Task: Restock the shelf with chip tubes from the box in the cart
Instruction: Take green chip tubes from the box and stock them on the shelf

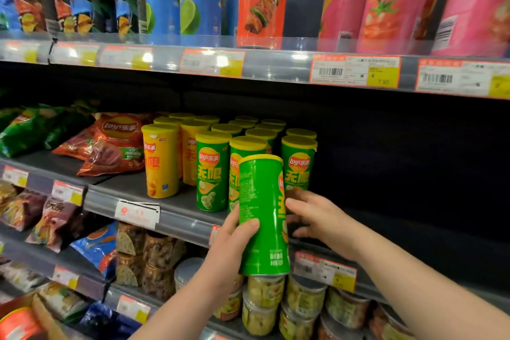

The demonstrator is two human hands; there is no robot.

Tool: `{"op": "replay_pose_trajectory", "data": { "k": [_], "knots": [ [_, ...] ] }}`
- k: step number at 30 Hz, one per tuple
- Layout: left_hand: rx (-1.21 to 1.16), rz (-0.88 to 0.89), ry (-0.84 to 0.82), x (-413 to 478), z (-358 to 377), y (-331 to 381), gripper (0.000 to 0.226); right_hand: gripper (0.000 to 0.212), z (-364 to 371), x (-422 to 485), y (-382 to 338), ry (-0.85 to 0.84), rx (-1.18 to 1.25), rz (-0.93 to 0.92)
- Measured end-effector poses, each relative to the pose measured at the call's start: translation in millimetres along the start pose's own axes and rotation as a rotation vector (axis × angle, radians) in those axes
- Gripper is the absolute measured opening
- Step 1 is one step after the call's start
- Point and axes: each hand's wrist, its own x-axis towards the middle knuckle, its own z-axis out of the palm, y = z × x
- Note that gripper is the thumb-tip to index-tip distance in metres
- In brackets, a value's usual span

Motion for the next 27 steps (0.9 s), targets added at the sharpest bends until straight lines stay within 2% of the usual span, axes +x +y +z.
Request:
{"op": "replay_pose_trajectory", "data": {
  "k": [1,3,6,8,11,13,14,16,18,21,25,27],
  "knots": [
    [-0.009,0.011,-0.031,1.8,5.0,0.5,0.051,0.042,3.5,-6.6,-0.3,-0.093,0.091,0.022],
    [-0.039,0.027,-0.107,4.9,14.5,4.8,0.044,0.046,5.2,-13.3,2.0,-0.16,0.224,0.043],
    [0.041,0.063,-0.171,10.3,25.5,8.2,0.031,0.054,0.0,-19.0,-0.1,-0.106,0.287,-0.043],
    [0.143,0.102,-0.102,13.0,25.9,8.6,0.023,0.056,-4.6,-19.7,-1.6,-0.004,0.241,-0.102],
    [0.613,0.288,0.047,16.7,14.6,0.0,0.014,0.057,-8.6,-12.4,-1.0,0.217,0.15,-0.162],
    [0.987,0.408,0.105,21.7,-1.9,-13.7,0.034,0.058,-9.3,-5.0,0.4,0.373,0.079,-0.164],
    [1.154,0.457,0.087,25.2,-10.8,-20.7,0.039,0.059,-8.7,-1.0,2.0,0.433,0.013,-0.149],
    [1.366,0.563,0.034,27.5,-23.4,-33.4,0.036,0.068,-4.5,5.8,6.3,0.491,-0.161,-0.102],
    [1.415,0.607,0.011,25.8,-27.7,-38.7,0.031,0.077,2.3,10.1,8.8,0.494,-0.275,-0.055],
    [1.393,0.638,0.029,26.8,-28.8,-40.0,0.029,0.085,5.8,13.2,10.4,0.464,-0.309,-0.012],
    [1.366,0.661,0.054,30.2,-32.9,-48.0,0.027,0.075,3.6,11.4,18.4,0.338,-0.515,0.109],
    [1.356,0.665,0.061,30.8,-33.1,-51.0,0.027,0.072,4.1,11.5,22.5,0.338,-0.549,0.106]
  ]
}}
